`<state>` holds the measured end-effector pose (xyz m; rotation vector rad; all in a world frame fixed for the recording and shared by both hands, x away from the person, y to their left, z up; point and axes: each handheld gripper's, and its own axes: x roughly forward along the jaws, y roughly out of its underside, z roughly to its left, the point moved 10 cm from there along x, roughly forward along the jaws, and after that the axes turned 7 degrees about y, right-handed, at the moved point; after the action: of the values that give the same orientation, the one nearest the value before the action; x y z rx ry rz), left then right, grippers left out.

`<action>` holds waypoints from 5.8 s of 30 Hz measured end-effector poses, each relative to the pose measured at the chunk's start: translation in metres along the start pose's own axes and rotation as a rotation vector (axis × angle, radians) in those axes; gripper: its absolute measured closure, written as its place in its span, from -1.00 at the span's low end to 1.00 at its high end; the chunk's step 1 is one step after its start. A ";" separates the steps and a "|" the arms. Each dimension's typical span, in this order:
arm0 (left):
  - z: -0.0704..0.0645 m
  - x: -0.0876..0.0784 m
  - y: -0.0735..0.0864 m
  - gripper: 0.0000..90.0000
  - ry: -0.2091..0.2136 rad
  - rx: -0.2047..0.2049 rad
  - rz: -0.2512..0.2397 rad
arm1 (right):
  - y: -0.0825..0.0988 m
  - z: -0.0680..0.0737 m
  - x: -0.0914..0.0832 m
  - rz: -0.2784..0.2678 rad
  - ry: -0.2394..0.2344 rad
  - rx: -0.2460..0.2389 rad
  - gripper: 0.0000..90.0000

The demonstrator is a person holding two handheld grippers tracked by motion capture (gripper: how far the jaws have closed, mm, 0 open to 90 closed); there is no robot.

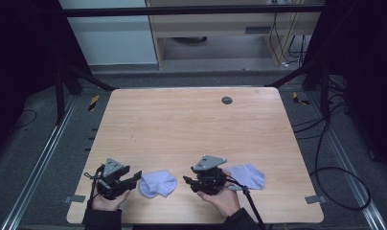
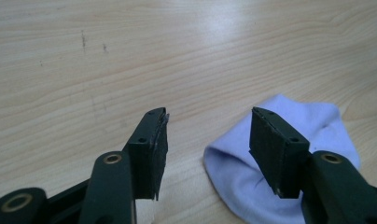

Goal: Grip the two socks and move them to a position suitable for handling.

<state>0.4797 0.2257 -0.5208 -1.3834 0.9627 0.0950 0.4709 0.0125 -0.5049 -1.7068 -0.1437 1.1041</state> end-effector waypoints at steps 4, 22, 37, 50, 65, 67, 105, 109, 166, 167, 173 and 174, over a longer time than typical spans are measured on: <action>-0.001 -0.001 0.011 0.07 0.009 0.000 0.033 | -0.003 0.019 0.011 0.007 -0.040 -0.014 0.26; -0.016 0.013 0.038 0.27 0.063 0.018 0.164 | 0.015 0.065 0.055 0.089 -0.094 -0.081 0.45; -0.020 0.019 0.043 0.70 0.089 -0.001 0.208 | 0.026 0.075 0.069 0.134 -0.096 -0.103 0.79; -0.021 0.020 0.042 0.90 0.110 0.006 0.217 | -0.005 0.060 0.054 0.015 -0.080 -0.005 0.99; -0.023 0.021 0.041 0.91 0.123 0.036 0.217 | -0.042 0.008 0.077 -0.059 0.070 0.115 0.99; -0.023 0.021 0.041 0.91 0.122 0.039 0.215 | -0.043 0.002 0.084 -0.058 0.085 0.121 0.99; -0.017 0.021 0.042 0.86 0.046 -0.050 0.224 | -0.009 -0.031 0.120 0.146 0.127 0.097 0.96; -0.016 0.023 0.040 0.91 0.046 -0.043 0.224 | -0.009 -0.029 0.118 0.157 0.131 0.098 0.99; -0.033 0.020 -0.034 0.13 0.053 0.061 0.009 | 0.029 -0.057 -0.013 0.008 0.088 0.176 0.24; -0.036 0.021 -0.035 0.12 0.059 0.063 0.008 | 0.033 -0.061 -0.019 0.009 0.095 0.182 0.23; -0.058 0.026 -0.050 0.10 0.092 0.083 -0.007 | 0.046 -0.089 -0.045 -0.002 0.155 0.213 0.22; -0.062 0.028 -0.053 0.10 0.101 0.084 -0.012 | 0.048 -0.095 -0.050 -0.006 0.167 0.217 0.22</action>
<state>0.4959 0.1471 -0.4901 -1.3267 1.0311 -0.0246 0.4915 -0.1033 -0.5113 -1.5933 0.0740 0.9326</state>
